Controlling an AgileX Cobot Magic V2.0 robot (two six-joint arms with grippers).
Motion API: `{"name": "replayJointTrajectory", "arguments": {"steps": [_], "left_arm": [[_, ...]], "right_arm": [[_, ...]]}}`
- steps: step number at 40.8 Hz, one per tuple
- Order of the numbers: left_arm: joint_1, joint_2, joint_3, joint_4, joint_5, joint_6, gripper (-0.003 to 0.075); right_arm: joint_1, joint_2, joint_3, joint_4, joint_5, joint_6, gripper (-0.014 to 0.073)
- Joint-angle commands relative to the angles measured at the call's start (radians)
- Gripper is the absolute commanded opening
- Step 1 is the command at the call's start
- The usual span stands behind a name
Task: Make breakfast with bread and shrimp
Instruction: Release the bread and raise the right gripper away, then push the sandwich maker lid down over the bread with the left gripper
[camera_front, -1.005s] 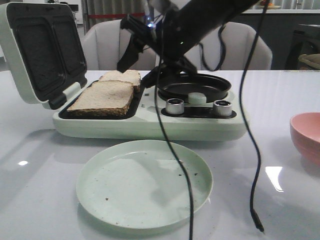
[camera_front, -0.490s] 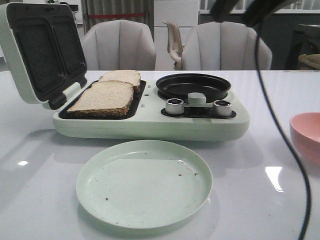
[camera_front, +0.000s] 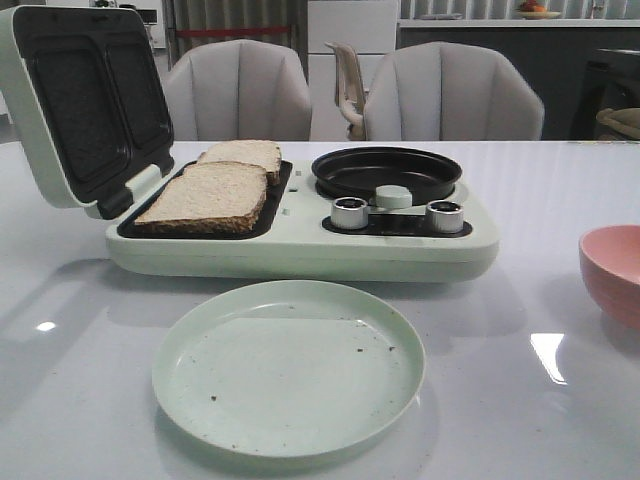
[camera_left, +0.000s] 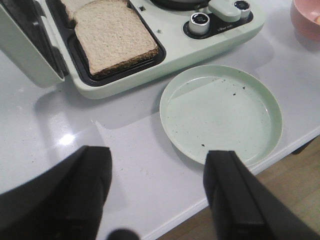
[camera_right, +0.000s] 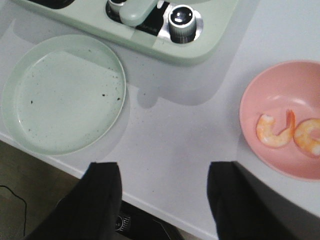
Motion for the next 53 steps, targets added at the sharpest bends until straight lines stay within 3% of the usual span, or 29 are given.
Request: {"name": "replayJointTrajectory", "arguments": {"steps": [1, 12, 15, 23, 24, 29, 35, 43, 49, 53], "left_arm": [[0.001, -0.003, -0.026, -0.005, -0.079, 0.002, 0.0454], [0.001, -0.003, -0.026, -0.005, -0.078, 0.002, 0.0445], [0.001, -0.003, -0.032, 0.016, -0.067, 0.002, 0.0386], [0.016, 0.051, -0.094, 0.076, 0.004, -0.006, 0.0125], [0.026, 0.076, -0.107, 0.091, 0.009, -0.008, 0.0092], [0.111, 0.190, -0.149, 0.149, 0.020, -0.008, 0.0099], [0.314, 0.369, -0.238, 0.163, 0.037, -0.008, 0.0100], [0.555, 0.578, -0.400, -0.016, 0.039, 0.064, 0.0103], [0.674, 0.729, -0.547, -0.319, 0.046, 0.260, 0.0102], [0.713, 0.812, -0.629, -0.512, 0.038, 0.320, 0.0102]], "right_arm": [[-0.009, -0.076, 0.025, 0.016, -0.048, -0.001, 0.0494], [-0.009, -0.135, 0.054, 0.016, -0.049, -0.001, 0.0494], [-0.009, -0.133, 0.054, 0.016, -0.048, -0.001, 0.0494], [-0.009, -0.132, 0.054, 0.024, -0.042, -0.001, 0.0494], [-0.009, -0.132, 0.054, 0.024, -0.042, -0.001, 0.0494], [-0.009, -0.132, 0.054, 0.024, -0.042, -0.001, 0.0494], [-0.009, -0.132, 0.054, 0.024, -0.042, -0.001, 0.0494], [-0.009, -0.132, 0.054, 0.024, -0.042, -0.001, 0.0494], [-0.009, -0.132, 0.054, 0.024, -0.042, -0.001, 0.0494], [-0.009, -0.132, 0.054, 0.024, -0.042, -0.001, 0.0494]]}}
